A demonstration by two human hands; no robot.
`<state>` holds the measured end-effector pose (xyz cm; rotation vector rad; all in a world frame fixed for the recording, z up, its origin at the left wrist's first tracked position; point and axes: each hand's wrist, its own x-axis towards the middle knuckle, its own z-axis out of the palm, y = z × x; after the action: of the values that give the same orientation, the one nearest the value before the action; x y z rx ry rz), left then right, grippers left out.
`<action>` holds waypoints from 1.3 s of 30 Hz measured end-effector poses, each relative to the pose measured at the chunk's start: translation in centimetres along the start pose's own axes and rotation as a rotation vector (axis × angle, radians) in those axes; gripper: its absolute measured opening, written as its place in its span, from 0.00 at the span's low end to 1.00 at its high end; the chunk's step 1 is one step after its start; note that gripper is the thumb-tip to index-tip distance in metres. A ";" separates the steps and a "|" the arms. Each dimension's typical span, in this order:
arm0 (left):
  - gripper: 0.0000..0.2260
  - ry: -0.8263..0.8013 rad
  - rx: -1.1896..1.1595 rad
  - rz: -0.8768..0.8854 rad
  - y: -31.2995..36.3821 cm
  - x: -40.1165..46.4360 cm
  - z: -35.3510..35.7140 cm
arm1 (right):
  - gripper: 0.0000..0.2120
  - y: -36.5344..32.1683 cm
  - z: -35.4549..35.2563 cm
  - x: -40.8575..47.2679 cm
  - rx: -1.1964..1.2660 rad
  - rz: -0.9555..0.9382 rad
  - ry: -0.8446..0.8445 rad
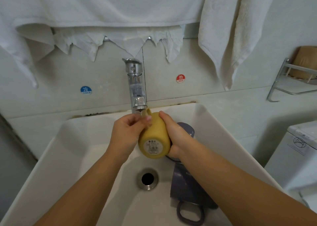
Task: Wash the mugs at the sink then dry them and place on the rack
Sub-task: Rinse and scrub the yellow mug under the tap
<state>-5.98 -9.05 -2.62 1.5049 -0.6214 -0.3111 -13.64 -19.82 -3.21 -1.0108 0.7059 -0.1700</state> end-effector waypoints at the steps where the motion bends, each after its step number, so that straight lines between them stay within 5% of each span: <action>1: 0.13 0.051 -0.017 -0.023 -0.2 0.1 0.0 | 0.18 0.1 0.2 -0.2 -0.009 0.004 -0.004; 4: 0.16 0.133 -0.114 -0.141 -0.4 0.1 -0.1 | 0.19 0.2 1.1 -0.3 -0.033 -0.045 0.009; 7: 0.12 0.037 -0.159 -0.250 -0.1 0.1 -0.3 | 0.36 0.1 1.3 0.3 -0.190 -0.190 0.146; 12: 0.23 -0.188 -0.105 -0.541 0.2 -0.1 -1.2 | 0.31 0.3 1.5 -0.6 -0.403 -0.448 0.120; 17: 0.25 -0.421 -0.086 -0.602 0.8 0.3 -4.6 | 0.34 0.4 1.5 -1.2 -0.535 -0.537 0.061; 22: 0.33 -0.563 -0.046 -0.415 0.6 0.1 -6.8 | 0.32 0.9 1.8 -1.0 -0.645 -0.534 -0.181; 26: 0.34 -0.361 0.255 -0.212 -0.3 -1.2 -5.4 | 0.26 1.0 2.2 -0.7 -0.605 -0.379 -0.254; 35: 0.37 -0.281 0.764 0.195 -0.8 -1.9 -4.1 | 0.06 -0.2 0.8 0.1 -1.171 -0.626 0.141; 39: 0.39 -0.239 0.823 0.222 -1.3 -1.4 -4.8 | 0.10 0.1 1.2 1.0 -1.207 -0.674 0.212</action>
<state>-4.20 -4.37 -3.89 2.1690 -1.1911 -0.0523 -12.13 -19.31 -3.38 -2.4090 0.6091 -0.4661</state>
